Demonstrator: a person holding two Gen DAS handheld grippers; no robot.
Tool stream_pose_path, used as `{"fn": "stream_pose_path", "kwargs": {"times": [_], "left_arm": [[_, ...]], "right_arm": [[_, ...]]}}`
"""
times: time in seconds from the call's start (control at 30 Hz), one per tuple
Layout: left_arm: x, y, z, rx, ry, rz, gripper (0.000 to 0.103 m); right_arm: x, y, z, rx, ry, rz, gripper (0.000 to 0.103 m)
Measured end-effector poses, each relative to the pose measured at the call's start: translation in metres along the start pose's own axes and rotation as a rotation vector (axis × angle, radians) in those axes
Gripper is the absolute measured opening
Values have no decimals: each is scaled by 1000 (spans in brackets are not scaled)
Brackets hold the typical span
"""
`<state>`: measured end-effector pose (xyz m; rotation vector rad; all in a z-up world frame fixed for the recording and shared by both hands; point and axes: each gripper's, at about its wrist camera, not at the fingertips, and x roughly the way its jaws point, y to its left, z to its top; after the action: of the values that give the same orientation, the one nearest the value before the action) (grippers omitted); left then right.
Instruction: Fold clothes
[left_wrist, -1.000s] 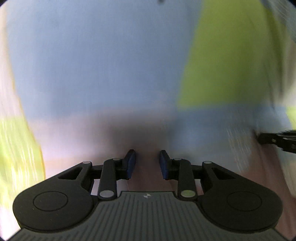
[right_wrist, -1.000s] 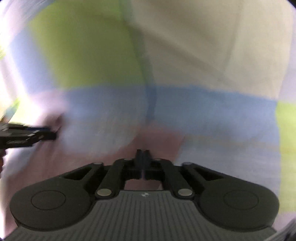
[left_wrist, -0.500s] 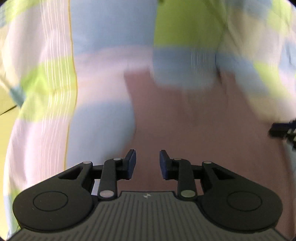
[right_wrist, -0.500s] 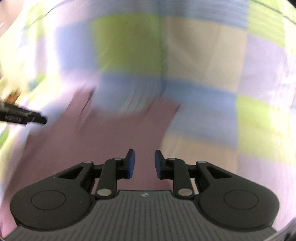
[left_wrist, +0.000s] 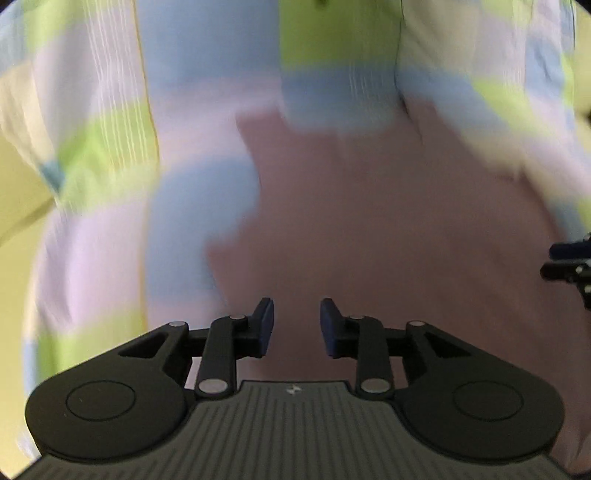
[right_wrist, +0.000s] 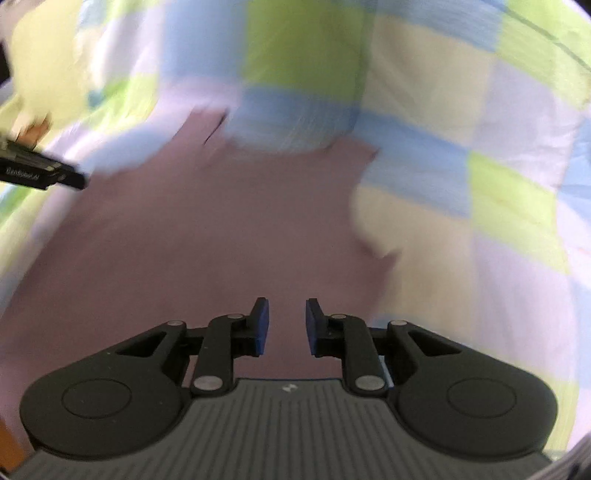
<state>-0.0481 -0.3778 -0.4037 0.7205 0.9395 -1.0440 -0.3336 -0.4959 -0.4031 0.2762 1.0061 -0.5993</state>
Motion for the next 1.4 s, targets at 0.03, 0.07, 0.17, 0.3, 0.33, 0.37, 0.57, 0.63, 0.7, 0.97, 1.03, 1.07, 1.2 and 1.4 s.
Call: {"fn": "stream_pose_path", "kwargs": {"times": [0.03, 0.07, 0.17, 0.3, 0.33, 0.37, 0.57, 0.63, 0.7, 0.97, 1.03, 1.07, 1.2, 1.4], "left_arm": [[0, 5, -16, -32, 12, 23, 39], [-7, 12, -30, -72, 17, 46, 38], [-32, 16, -52, -106, 9, 99, 31], [-57, -14, -70, -65, -69, 71, 35], [-58, -27, -77, -51, -78, 50, 36], [-55, -41, -86, -40, -67, 37, 38], [-66, -71, -153, -209, 77, 92, 39], [-82, -81, -158, -231, 158, 109, 38], [-107, -95, -162, -275, 241, 114, 43], [-281, -149, -119, -293, 61, 135, 73], [-311, -146, -114, -286, 42, 137, 76], [-327, -147, -108, -288, 34, 137, 81], [-368, -148, -98, -283, -11, 123, 82], [-398, -138, -107, -237, -37, 92, 82]], "right_arm": [[0, 1, -12, 5, 9, -24, 18], [-1, 2, -25, 10, 17, -47, 18], [-28, 1, -45, 6, 61, -109, 18], [-49, 8, -55, 69, -23, -78, 19], [-51, 14, -64, 72, -38, -44, 19], [-54, 20, -73, 75, -53, -9, 19], [-69, 35, -161, 132, -13, -28, 21], [-83, 34, -180, 155, 18, -30, 22], [-110, 31, -193, 222, 103, -34, 22], [-249, 31, -113, 444, -64, 42, 75], [-283, 34, -94, 462, -118, 55, 89], [-302, 35, -85, 467, -137, 62, 96], [-340, 42, -53, 449, -176, 87, 100], [-369, 62, -44, 434, -178, 50, 101]]}}
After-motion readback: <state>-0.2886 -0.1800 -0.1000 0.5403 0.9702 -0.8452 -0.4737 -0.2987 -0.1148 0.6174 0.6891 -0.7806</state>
